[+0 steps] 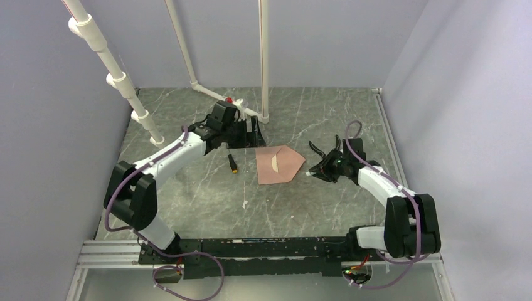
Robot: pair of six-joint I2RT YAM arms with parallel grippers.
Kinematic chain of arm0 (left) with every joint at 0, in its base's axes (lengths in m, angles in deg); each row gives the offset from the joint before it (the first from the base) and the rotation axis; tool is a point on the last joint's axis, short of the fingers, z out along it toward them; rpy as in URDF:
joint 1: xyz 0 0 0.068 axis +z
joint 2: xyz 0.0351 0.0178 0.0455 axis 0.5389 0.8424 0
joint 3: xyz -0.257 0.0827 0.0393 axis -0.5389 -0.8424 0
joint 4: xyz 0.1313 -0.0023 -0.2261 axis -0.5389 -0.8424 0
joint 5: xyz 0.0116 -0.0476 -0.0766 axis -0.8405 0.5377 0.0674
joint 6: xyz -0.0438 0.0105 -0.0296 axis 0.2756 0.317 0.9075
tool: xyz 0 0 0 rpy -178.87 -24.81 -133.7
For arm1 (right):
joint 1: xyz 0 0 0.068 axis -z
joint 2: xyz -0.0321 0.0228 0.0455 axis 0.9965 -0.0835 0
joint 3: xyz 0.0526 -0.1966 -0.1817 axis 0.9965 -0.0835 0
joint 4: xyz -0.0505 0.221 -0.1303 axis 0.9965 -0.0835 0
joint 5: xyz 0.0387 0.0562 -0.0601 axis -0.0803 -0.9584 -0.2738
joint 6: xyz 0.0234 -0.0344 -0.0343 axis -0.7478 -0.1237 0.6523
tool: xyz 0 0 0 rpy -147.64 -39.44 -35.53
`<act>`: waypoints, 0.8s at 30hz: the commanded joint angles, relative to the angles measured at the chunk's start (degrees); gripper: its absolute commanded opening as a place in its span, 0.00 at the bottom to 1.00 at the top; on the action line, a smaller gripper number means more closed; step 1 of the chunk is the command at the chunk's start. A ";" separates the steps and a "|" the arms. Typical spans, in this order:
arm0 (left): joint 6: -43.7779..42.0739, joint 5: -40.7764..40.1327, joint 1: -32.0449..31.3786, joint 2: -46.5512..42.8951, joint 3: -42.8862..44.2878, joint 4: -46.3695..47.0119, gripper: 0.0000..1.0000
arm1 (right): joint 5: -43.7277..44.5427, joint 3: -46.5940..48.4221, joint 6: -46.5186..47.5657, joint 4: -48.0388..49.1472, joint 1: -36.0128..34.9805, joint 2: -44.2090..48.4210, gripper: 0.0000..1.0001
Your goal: Place the letter into the envelope and seal it
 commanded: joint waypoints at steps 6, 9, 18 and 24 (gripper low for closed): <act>-2.06 -6.17 0.14 -2.00 -0.49 -0.79 0.93 | -12.36 -7.28 -4.90 11.10 10.06 -1.59 0.00; -1.67 -4.95 0.13 -1.12 -0.43 -0.43 0.92 | -15.84 -8.35 -5.43 13.89 13.32 -3.53 0.00; -0.92 -2.47 0.13 1.56 0.81 -1.22 0.89 | -23.94 -11.31 -8.45 22.44 18.63 -13.75 0.03; -0.38 -1.66 0.13 2.49 0.60 -1.12 0.89 | -22.23 -11.16 -7.72 21.34 19.61 -14.32 0.32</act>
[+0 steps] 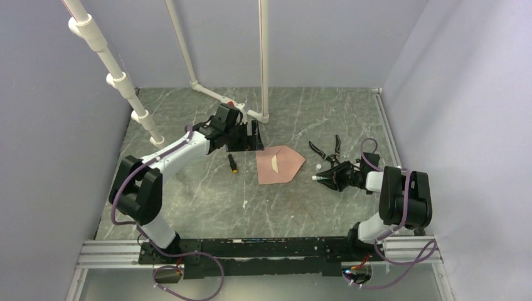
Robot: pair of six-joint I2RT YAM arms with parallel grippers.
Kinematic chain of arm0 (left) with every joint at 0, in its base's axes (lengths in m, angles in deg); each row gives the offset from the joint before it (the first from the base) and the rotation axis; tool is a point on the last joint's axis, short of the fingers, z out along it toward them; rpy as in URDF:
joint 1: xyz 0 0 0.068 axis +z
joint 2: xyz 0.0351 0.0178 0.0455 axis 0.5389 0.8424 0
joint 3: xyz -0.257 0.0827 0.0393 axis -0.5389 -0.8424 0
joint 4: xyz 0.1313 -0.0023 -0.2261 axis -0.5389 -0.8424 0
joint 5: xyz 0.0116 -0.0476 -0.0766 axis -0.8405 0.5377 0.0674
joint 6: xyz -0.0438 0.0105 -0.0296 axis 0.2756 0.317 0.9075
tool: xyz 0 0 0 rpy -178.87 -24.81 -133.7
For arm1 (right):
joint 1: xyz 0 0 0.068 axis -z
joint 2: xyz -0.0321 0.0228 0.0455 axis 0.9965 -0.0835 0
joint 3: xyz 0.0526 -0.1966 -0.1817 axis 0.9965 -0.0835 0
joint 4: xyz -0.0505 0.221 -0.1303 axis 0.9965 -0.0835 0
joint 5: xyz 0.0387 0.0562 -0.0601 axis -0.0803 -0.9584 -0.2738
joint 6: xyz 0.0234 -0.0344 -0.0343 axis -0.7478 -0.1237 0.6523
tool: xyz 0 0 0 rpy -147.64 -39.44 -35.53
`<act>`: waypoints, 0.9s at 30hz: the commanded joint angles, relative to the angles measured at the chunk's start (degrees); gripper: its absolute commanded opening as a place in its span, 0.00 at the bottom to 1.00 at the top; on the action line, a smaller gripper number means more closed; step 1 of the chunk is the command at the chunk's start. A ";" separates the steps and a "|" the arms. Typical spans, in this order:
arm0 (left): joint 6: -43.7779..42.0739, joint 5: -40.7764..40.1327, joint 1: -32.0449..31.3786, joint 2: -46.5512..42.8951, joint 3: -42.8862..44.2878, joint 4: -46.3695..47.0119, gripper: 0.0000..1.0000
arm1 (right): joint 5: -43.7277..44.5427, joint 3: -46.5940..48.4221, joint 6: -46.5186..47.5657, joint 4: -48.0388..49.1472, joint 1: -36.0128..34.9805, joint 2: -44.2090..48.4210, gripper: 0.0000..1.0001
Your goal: Place the letter into the envelope and seal it
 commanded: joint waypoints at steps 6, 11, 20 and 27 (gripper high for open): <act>0.93 2.09 0.09 1.26 0.61 0.73 0.89 | 3.20 1.90 2.67 -3.65 1.02 1.39 0.54; 1.01 2.72 0.08 1.97 0.21 1.17 0.88 | 4.72 2.41 4.09 -6.86 1.02 5.05 0.59; 2.10 5.46 0.07 6.76 -0.63 3.89 0.68 | 8.18 6.71 9.39 -13.41 0.64 13.96 0.44; 1.70 9.26 -0.02 12.39 1.04 6.62 0.42 | 12.16 14.58 13.12 -14.13 -5.90 12.22 0.29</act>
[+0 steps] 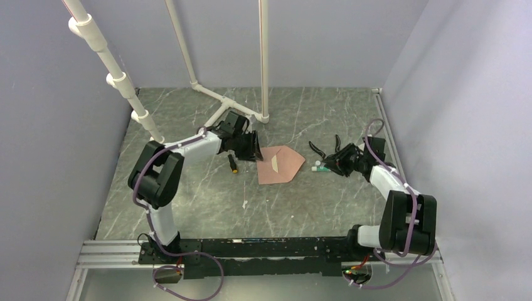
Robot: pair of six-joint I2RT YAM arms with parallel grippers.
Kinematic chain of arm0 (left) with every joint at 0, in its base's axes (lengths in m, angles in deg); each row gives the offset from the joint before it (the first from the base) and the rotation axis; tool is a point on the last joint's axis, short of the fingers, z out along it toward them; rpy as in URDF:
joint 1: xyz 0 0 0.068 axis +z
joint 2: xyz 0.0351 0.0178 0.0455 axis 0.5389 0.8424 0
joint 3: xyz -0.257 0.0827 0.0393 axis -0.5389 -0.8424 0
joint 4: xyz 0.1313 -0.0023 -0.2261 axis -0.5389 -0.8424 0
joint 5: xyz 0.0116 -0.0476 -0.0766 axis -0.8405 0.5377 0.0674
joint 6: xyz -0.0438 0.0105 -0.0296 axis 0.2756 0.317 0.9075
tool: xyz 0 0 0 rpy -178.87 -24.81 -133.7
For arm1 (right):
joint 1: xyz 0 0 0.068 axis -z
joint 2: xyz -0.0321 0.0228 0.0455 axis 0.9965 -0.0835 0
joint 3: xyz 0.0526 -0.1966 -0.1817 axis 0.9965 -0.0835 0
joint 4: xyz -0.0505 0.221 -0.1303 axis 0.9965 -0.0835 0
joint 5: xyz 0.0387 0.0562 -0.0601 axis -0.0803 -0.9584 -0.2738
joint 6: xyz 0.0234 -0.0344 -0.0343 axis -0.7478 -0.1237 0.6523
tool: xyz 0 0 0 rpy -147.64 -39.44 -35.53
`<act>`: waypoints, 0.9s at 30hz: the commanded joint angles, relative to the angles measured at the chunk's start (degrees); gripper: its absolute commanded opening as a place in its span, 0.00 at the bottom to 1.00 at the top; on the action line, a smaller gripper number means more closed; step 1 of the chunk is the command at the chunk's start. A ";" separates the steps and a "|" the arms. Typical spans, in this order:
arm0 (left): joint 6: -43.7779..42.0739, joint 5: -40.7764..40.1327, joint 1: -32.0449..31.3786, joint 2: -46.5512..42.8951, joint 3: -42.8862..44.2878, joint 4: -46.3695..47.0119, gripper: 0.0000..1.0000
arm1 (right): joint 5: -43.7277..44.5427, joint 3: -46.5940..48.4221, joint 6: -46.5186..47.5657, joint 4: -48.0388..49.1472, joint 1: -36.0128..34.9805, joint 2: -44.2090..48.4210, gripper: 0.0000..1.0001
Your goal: Place the letter into the envelope and seal it
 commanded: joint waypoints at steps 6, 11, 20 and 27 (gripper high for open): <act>-1.94 3.40 -0.04 6.28 2.48 2.73 0.31 | 13.81 16.20 7.37 -1.42 -12.65 -10.44 0.22; -3.97 0.93 -0.20 8.20 3.14 0.78 0.30 | 13.72 26.04 11.43 -2.71 -14.04 -21.75 0.20; -3.99 -3.51 -0.97 9.66 2.93 -3.69 0.38 | 8.07 37.09 15.84 -9.63 -16.84 -34.16 0.21; -0.48 -10.63 -1.34 13.33 7.67 -13.88 0.41 | 4.30 37.51 16.17 -13.44 -19.48 -35.71 0.21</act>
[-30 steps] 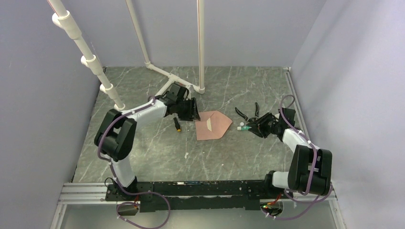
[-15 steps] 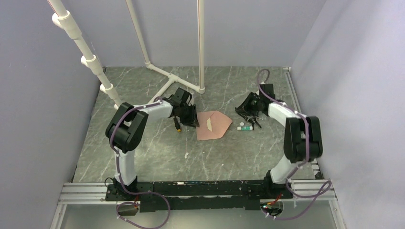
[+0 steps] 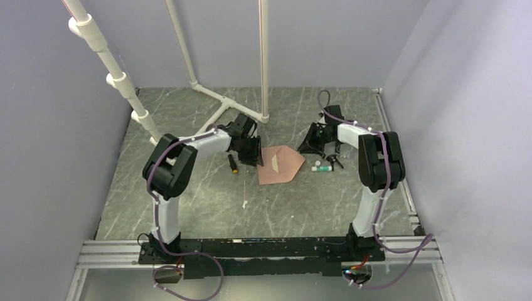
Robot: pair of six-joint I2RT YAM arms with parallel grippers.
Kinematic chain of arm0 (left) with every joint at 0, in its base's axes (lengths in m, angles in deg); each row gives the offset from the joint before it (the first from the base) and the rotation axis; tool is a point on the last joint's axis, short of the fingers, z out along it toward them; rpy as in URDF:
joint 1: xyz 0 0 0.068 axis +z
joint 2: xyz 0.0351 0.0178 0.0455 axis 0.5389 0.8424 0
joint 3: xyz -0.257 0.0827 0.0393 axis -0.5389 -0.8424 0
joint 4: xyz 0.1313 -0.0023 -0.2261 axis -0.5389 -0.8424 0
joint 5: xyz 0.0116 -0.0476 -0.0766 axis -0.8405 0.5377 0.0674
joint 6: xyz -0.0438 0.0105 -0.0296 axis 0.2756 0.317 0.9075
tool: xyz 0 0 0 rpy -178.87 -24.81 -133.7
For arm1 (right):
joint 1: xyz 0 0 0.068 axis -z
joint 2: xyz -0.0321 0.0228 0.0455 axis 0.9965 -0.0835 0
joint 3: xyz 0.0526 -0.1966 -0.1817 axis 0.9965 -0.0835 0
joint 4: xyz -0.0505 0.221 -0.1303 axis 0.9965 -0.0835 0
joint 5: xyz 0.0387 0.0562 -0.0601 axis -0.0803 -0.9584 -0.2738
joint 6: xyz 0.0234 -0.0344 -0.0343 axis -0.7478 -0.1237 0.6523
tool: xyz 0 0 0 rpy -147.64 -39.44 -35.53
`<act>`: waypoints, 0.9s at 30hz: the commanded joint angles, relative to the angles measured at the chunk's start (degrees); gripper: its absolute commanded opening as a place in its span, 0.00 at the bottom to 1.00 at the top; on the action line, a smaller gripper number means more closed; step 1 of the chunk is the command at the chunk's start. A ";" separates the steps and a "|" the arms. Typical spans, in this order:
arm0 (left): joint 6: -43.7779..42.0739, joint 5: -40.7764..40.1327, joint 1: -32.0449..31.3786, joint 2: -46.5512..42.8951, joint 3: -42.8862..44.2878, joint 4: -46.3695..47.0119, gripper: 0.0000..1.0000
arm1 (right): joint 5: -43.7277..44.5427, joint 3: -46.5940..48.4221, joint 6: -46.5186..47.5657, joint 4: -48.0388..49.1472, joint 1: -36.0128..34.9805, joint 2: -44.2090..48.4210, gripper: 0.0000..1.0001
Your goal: Place the letter into the envelope and seal it
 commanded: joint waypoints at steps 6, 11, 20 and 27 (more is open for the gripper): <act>3.66 -12.25 -0.36 9.27 7.26 -19.02 0.39 | -7.12 -1.24 -0.13 -2.69 -2.03 2.33 0.21; 4.54 -12.42 -0.36 9.47 6.47 -19.53 0.38 | -10.83 -2.79 -1.99 -1.68 -2.15 5.29 0.23; 4.59 -10.63 -0.36 9.16 4.88 -17.87 0.36 | -16.14 -8.54 -9.04 8.29 -3.70 8.22 0.47; 3.87 -9.33 -0.36 8.97 4.21 -17.23 0.29 | -17.05 -12.35 -14.18 17.39 -6.13 11.09 0.63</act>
